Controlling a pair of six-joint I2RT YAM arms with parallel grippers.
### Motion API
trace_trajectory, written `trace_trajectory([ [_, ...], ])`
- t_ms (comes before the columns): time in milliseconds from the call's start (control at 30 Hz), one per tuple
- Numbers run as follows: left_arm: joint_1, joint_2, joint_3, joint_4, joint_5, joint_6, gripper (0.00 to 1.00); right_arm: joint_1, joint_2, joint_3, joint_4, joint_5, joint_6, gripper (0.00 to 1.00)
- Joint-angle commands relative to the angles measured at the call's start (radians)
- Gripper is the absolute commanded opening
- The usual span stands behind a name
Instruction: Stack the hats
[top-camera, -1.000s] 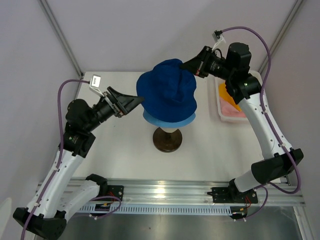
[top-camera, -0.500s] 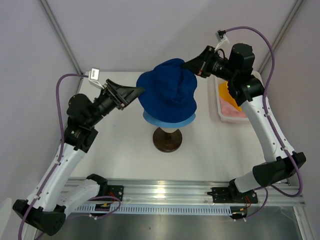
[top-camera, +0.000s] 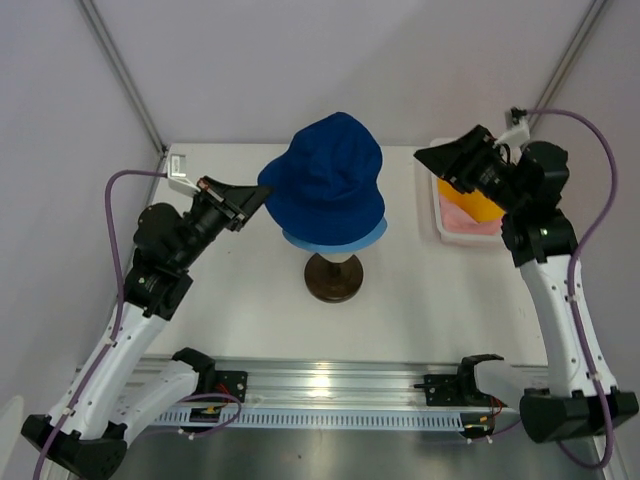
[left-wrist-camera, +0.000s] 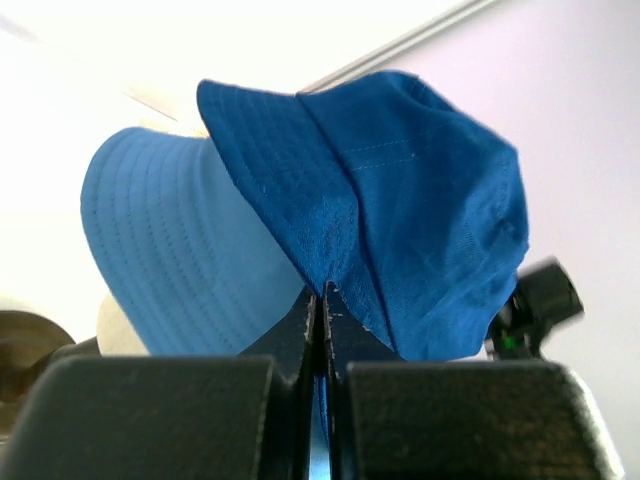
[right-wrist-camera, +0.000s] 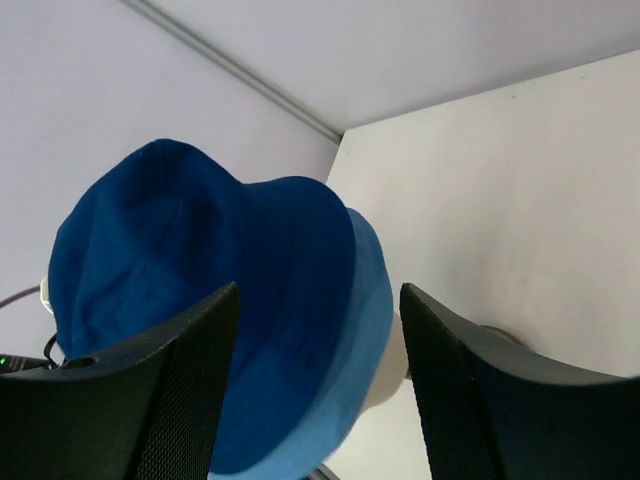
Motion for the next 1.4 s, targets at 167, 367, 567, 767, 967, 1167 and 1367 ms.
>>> trace_trajectory([
  [167,-0.023,-0.007,-0.087,0.033,-0.050,-0.078,0.01,-0.042,-0.134,-0.190,0.169,-0.044,0.182,0.68],
  [367,-0.041,0.019,-0.116,0.041,-0.033,-0.104,0.01,0.028,-0.112,-0.271,0.288,-0.031,0.248,0.67],
  [567,-0.067,0.033,-0.136,0.047,-0.038,-0.107,0.01,0.104,-0.101,-0.282,0.268,0.009,0.235,0.66],
  [767,-0.083,0.036,-0.161,0.054,-0.041,-0.110,0.01,0.124,-0.146,-0.359,0.292,0.032,0.271,0.65],
  [967,-0.086,0.033,-0.170,0.057,-0.049,-0.109,0.01,0.173,-0.157,-0.388,0.282,0.064,0.276,0.63],
  [1167,-0.103,0.056,-0.171,0.090,-0.041,-0.107,0.01,0.211,-0.192,-0.474,0.375,0.103,0.376,0.61],
  [1367,-0.112,0.086,-0.171,0.109,-0.033,-0.109,0.01,0.239,-0.217,-0.552,0.491,0.158,0.506,0.60],
])
